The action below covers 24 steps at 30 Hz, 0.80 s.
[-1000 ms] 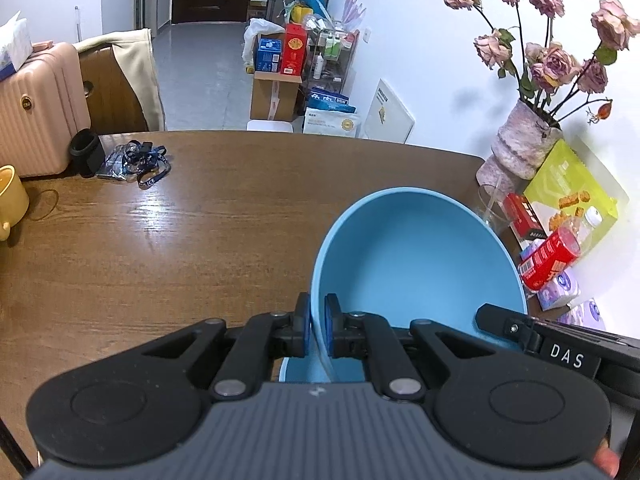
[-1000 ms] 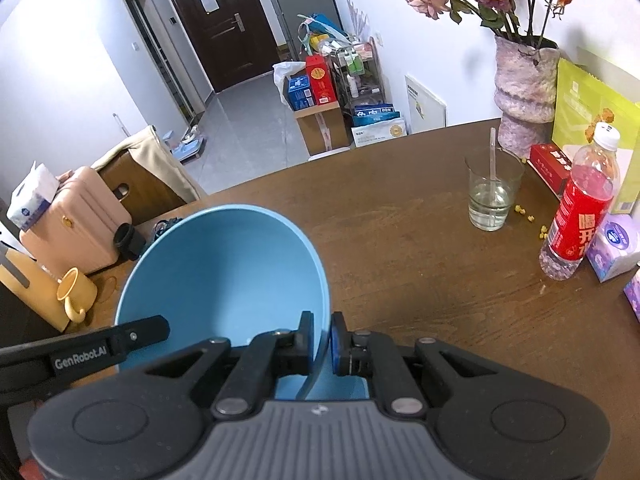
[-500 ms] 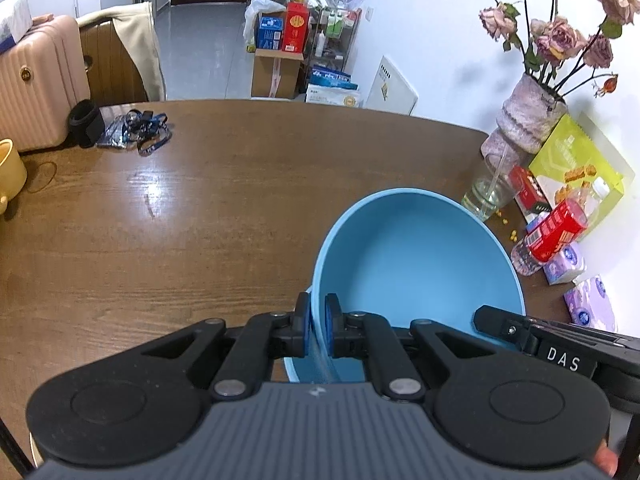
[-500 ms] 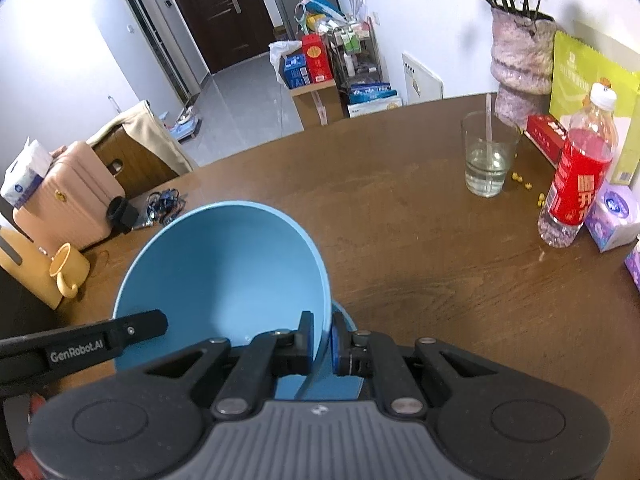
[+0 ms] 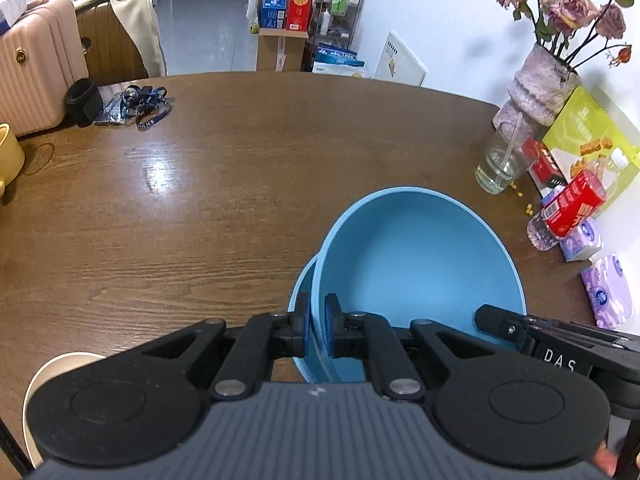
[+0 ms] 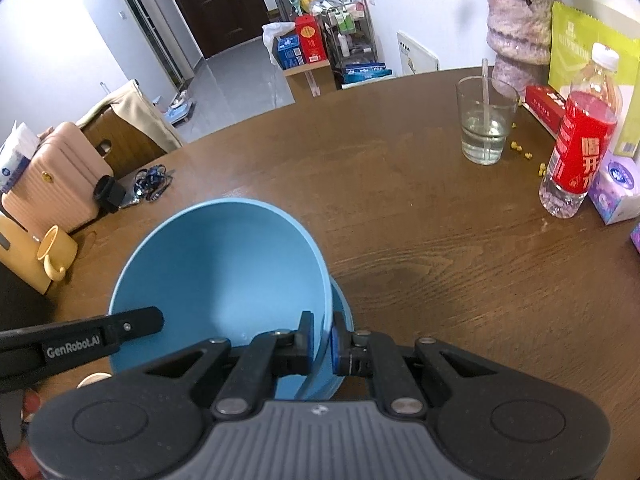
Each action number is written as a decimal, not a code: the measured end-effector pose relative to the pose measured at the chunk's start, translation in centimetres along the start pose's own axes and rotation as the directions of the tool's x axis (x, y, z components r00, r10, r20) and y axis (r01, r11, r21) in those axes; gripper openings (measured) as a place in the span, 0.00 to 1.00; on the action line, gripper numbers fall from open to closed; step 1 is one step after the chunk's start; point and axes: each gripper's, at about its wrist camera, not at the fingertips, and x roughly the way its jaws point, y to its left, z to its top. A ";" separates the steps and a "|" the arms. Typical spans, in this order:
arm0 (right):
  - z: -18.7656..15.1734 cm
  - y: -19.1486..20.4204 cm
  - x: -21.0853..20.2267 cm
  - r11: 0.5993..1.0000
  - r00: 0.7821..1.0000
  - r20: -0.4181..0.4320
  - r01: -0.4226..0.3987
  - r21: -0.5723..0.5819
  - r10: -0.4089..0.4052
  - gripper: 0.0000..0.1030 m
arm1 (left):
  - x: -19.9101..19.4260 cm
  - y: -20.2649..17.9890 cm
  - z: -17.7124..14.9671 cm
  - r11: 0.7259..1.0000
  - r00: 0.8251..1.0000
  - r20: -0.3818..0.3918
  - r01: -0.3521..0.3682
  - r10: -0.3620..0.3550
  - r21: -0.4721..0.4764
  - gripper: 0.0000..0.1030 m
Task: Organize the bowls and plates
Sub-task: 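Lift the single blue bowl and lower it into the nested blue bowls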
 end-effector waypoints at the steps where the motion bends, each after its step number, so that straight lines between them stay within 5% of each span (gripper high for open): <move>1: 0.0 -0.1 0.1 1.000 1.000 -0.003 0.001 0.000 -0.001 0.08 | 0.2 -0.1 -0.1 1.000 1.000 -0.002 -0.005 0.005 0.004 0.08; 24: -0.3 0.4 3.3 0.996 0.997 -0.047 0.056 -0.069 -0.059 0.07 | 3.5 -0.5 -0.8 0.996 0.996 -0.044 -0.075 0.077 0.043 0.08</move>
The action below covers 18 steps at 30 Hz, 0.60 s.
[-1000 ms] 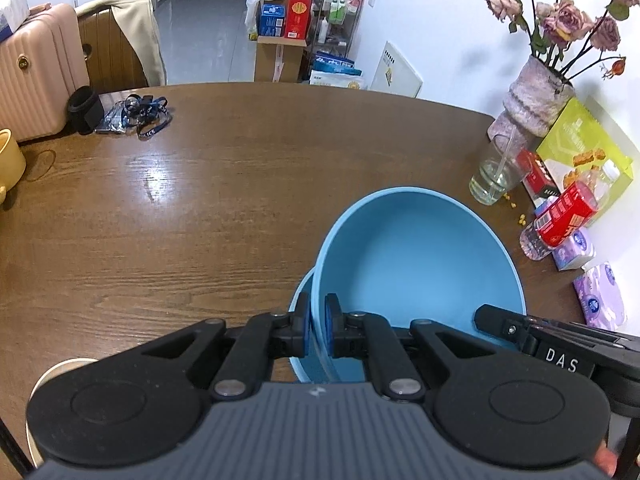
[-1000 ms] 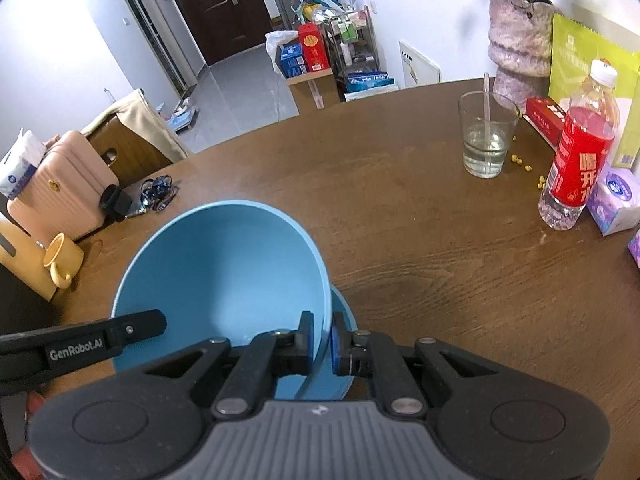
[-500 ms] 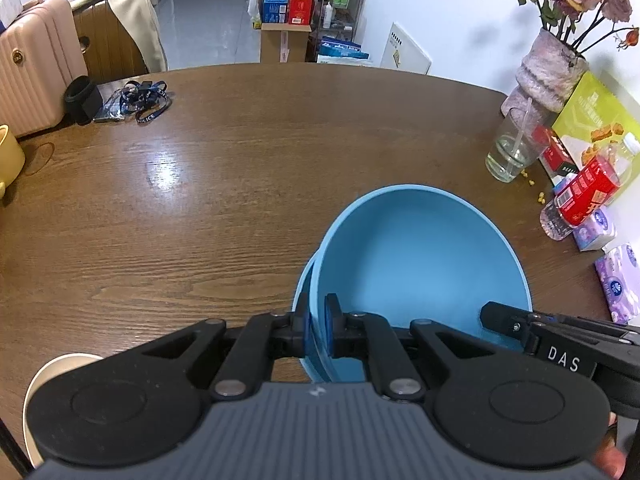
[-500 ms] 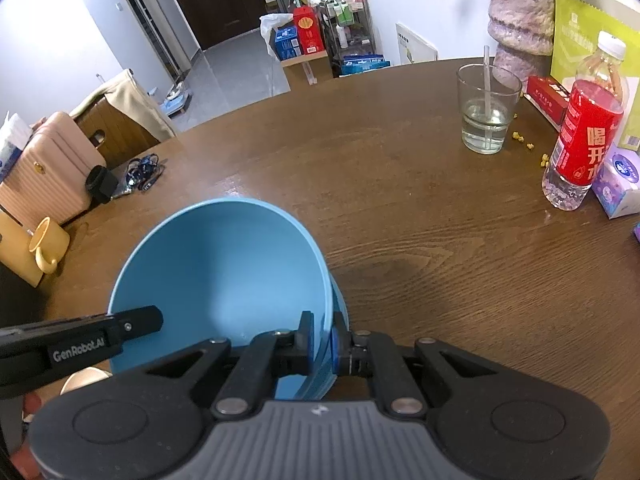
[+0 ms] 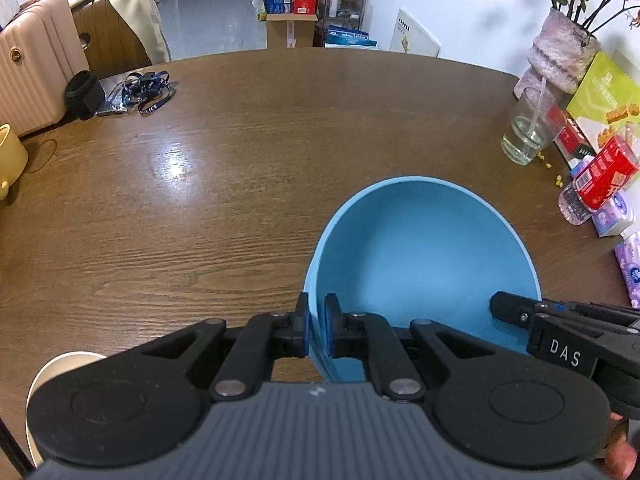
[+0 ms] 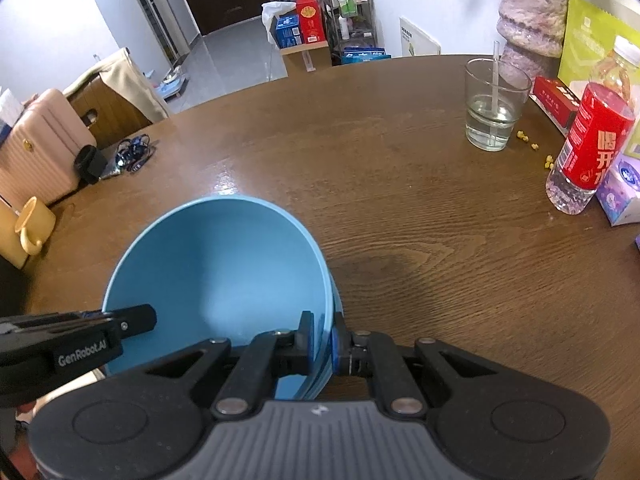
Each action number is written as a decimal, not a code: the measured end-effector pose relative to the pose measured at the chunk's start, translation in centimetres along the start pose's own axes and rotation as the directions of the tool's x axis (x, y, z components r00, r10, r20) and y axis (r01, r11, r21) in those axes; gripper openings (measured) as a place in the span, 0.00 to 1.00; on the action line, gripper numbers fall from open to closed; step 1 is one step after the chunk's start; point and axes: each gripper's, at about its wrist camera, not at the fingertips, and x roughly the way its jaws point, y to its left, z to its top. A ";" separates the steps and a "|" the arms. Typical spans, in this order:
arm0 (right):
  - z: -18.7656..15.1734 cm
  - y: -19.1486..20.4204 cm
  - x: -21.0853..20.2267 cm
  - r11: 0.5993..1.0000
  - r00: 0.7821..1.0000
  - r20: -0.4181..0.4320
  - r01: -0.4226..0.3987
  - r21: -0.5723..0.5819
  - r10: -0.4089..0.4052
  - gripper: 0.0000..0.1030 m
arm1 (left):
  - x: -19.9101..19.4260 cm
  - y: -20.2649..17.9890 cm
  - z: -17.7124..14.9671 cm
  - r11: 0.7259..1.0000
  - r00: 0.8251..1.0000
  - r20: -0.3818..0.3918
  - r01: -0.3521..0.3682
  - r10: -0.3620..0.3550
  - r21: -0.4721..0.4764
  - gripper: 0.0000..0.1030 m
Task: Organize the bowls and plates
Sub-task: 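Lift the single blue bowl and lower it into the nested blue bowls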
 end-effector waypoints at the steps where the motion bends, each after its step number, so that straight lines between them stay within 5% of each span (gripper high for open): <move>1: 0.0 0.1 0.1 1.000 1.000 -0.001 0.004 -0.006 -0.004 0.07 | 0.1 0.0 0.0 1.000 1.000 -0.002 -0.002 0.002 0.000 0.08; 18: 0.2 1.4 0.6 0.994 0.998 -0.006 0.066 -0.087 -0.067 0.08 | 0.7 -0.7 -0.3 0.997 0.999 -0.005 -0.051 0.051 0.050 0.08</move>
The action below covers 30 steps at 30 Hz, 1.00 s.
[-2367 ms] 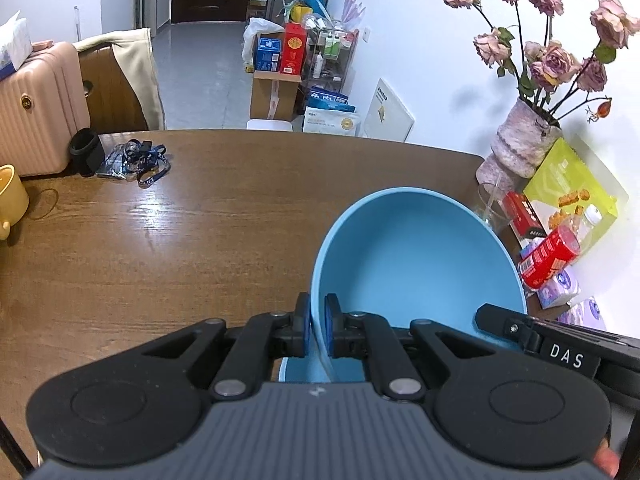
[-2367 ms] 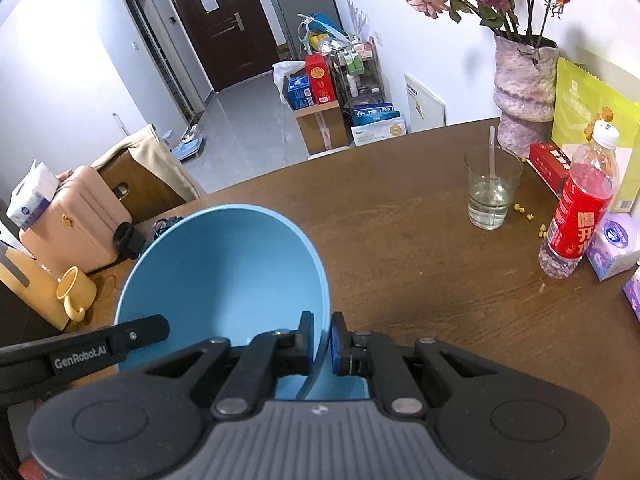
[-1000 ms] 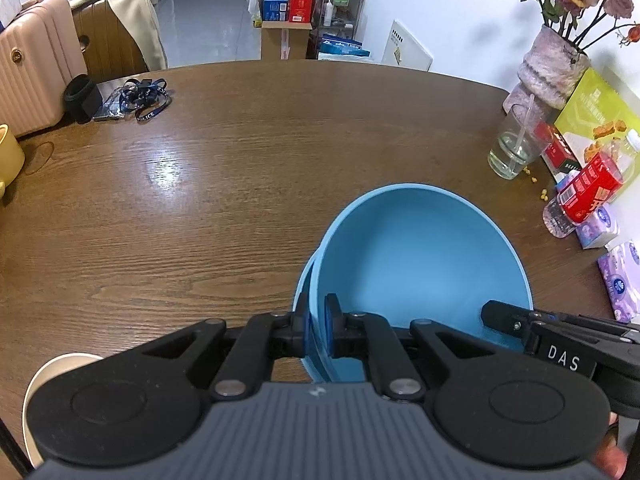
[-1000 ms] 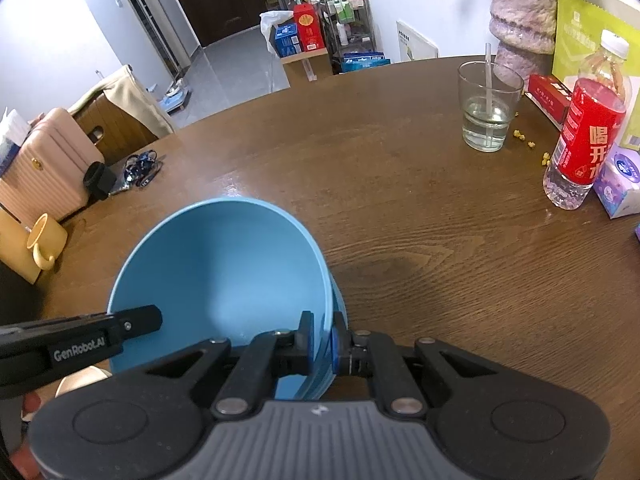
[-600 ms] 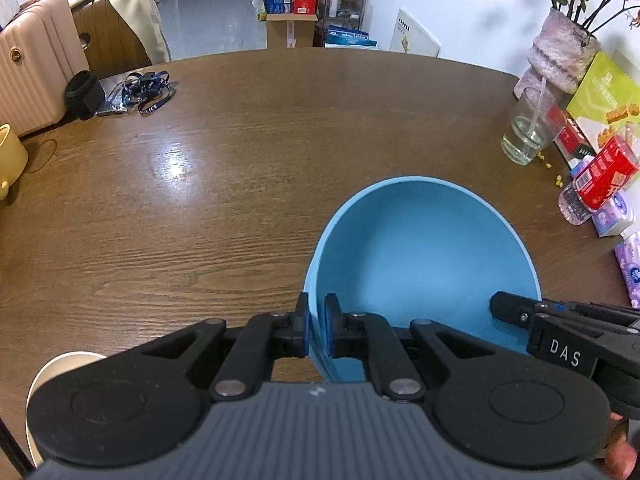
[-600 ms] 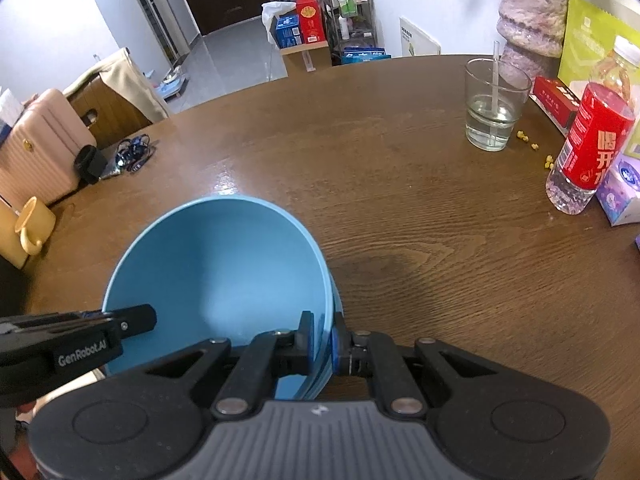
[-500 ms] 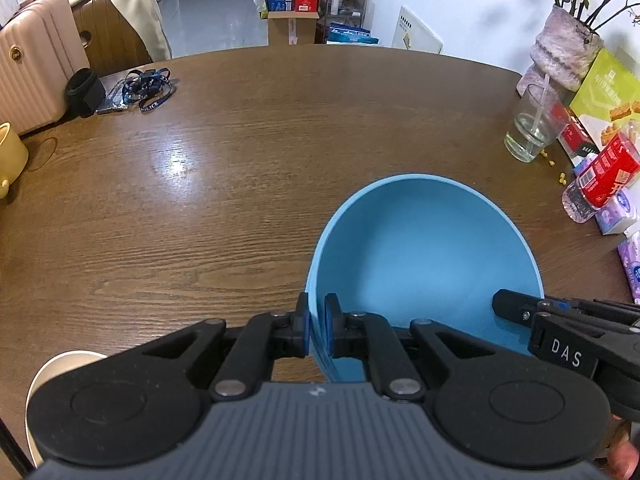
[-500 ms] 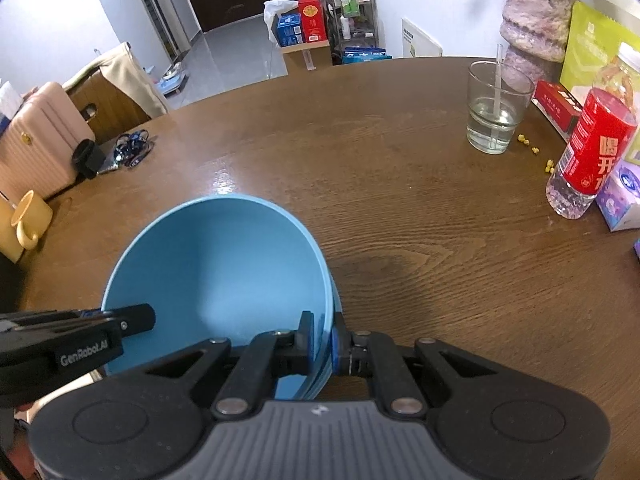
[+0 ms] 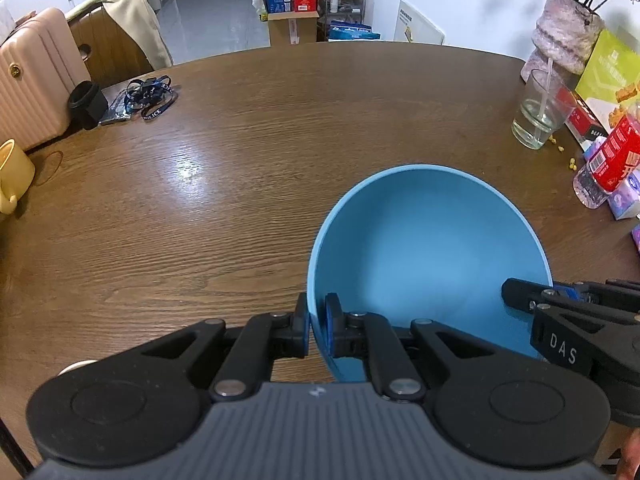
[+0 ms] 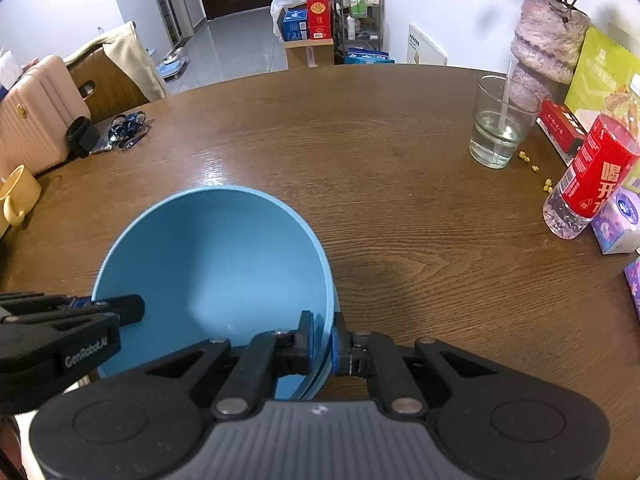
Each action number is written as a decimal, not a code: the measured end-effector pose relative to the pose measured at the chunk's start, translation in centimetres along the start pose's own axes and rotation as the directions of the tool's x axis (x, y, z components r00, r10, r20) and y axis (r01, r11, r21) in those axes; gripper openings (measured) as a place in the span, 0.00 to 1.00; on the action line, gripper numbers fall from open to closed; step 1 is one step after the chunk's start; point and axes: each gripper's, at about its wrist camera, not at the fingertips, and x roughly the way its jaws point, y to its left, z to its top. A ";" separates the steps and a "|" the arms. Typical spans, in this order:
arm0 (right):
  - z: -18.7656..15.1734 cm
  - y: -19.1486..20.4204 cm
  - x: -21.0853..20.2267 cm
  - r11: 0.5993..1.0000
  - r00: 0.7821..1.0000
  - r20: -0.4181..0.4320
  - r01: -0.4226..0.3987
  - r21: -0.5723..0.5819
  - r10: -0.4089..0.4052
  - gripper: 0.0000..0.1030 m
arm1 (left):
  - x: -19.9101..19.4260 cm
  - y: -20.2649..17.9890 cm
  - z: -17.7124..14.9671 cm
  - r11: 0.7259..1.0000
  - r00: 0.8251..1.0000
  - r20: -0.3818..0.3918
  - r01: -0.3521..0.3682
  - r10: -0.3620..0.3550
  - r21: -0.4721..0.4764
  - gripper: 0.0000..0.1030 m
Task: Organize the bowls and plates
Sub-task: 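Lift the single blue bowl and lower it into the nested blue bowls, then open both grippers to release the bowl onto the stack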
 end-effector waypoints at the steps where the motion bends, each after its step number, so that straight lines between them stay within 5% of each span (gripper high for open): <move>1: 0.0 0.0 0.0 1.000 1.000 0.000 0.004 -0.004 -0.004 0.08 | 0.0 0.0 0.0 1.000 1.000 -0.002 0.000 0.000 0.002 0.08; 30: -0.3 0.1 0.2 0.999 0.999 -0.020 0.025 -0.022 -0.025 0.11 | 0.1 -0.8 -0.3 0.999 0.999 -0.010 -0.032 0.032 0.044 0.11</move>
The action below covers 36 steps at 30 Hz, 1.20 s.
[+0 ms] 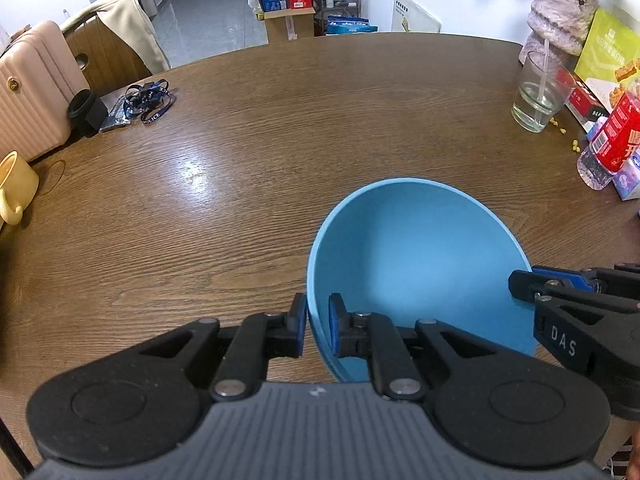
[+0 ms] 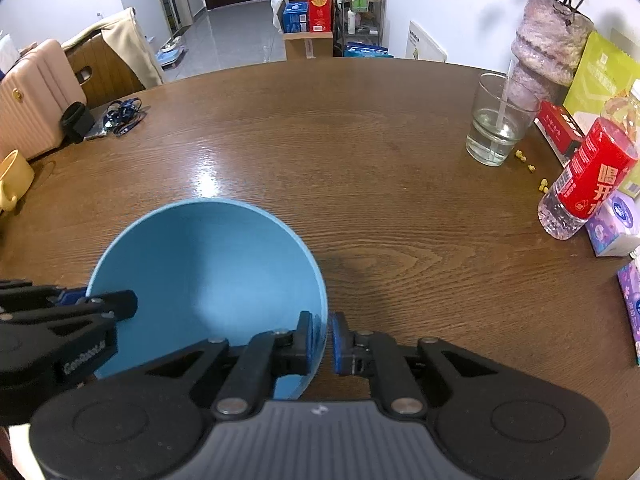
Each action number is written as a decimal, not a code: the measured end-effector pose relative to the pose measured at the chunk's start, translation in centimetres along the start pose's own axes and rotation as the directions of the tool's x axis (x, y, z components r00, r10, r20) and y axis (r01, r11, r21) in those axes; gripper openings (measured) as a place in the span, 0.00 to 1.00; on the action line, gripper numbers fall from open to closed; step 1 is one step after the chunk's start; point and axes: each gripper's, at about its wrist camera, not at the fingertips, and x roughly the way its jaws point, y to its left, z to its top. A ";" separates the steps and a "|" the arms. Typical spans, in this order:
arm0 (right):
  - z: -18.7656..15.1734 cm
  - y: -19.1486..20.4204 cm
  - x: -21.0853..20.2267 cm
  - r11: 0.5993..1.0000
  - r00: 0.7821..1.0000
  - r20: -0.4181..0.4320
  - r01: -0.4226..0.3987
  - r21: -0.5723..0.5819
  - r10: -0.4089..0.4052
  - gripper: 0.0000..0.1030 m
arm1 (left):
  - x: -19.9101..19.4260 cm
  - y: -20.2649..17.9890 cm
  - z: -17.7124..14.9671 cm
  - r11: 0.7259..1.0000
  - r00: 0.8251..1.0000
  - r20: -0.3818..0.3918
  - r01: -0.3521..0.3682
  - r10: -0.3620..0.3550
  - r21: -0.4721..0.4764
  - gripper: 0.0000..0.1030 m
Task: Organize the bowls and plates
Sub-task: 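Open both grippers to release the bowl onto the stack, then close both grippers on the rim of the whole blue bowl stack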
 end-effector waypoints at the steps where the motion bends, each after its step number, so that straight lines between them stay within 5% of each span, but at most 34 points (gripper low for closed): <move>1: 0.0 0.0 0.0 1.000 1.000 0.000 -0.001 0.001 0.001 0.11 | 0.0 0.1 0.0 1.000 1.000 0.001 0.002 -0.002 -0.002 0.11; 7: 0.0 -0.3 -0.1 1.000 1.000 0.003 -0.004 0.014 0.004 0.12 | -0.2 0.4 -0.1 1.000 1.000 0.008 0.011 -0.011 -0.014 0.13; 9: 0.0 -0.5 -0.1 1.000 1.000 0.006 -0.002 0.021 0.002 0.22 | -0.4 0.6 -0.1 1.000 1.000 0.013 0.011 -0.010 -0.021 0.19; 11: -0.1 -0.8 -0.3 0.999 1.000 0.009 -0.003 0.033 0.003 0.43 | -0.5 0.9 -0.1 0.999 1.000 0.024 0.011 -0.011 -0.031 0.40; 13: -0.2 -1.2 -0.4 0.999 1.000 0.014 -0.014 0.049 0.013 0.57 | -0.9 1.1 -0.1 0.999 0.999 0.040 0.010 -0.009 -0.039 0.50; 17: -0.4 -2.1 -0.7 0.996 0.999 0.021 -0.042 0.080 0.041 0.77 | -1.6 2.0 -0.2 0.997 0.998 0.067 0.025 -0.020 -0.072 0.90; 18: -0.4 -2.2 -0.8 0.995 0.999 0.024 -0.049 0.087 0.047 0.79 | -1.8 2.2 -0.2 0.996 0.997 0.075 0.030 -0.024 -0.080 0.93; 24: -0.7 -3.0 -1.2 0.991 0.997 0.025 -0.082 0.110 0.079 0.89 | -2.9 3.1 -0.4 0.993 0.995 0.097 0.049 -0.038 -0.110 1.00; 26: -0.9 -3.1 -1.5 0.990 0.996 0.029 -0.087 0.109 0.084 1.00 | -3.2 3.2 -0.6 0.992 0.994 0.101 0.055 -0.043 -0.114 1.00; 36: -1.3 -3.3 -2.3 0.988 0.994 0.039 -0.109 0.113 0.105 1.00 | -3.7 4.3 -1.1 0.986 0.993 0.101 0.078 -0.063 -0.148 1.00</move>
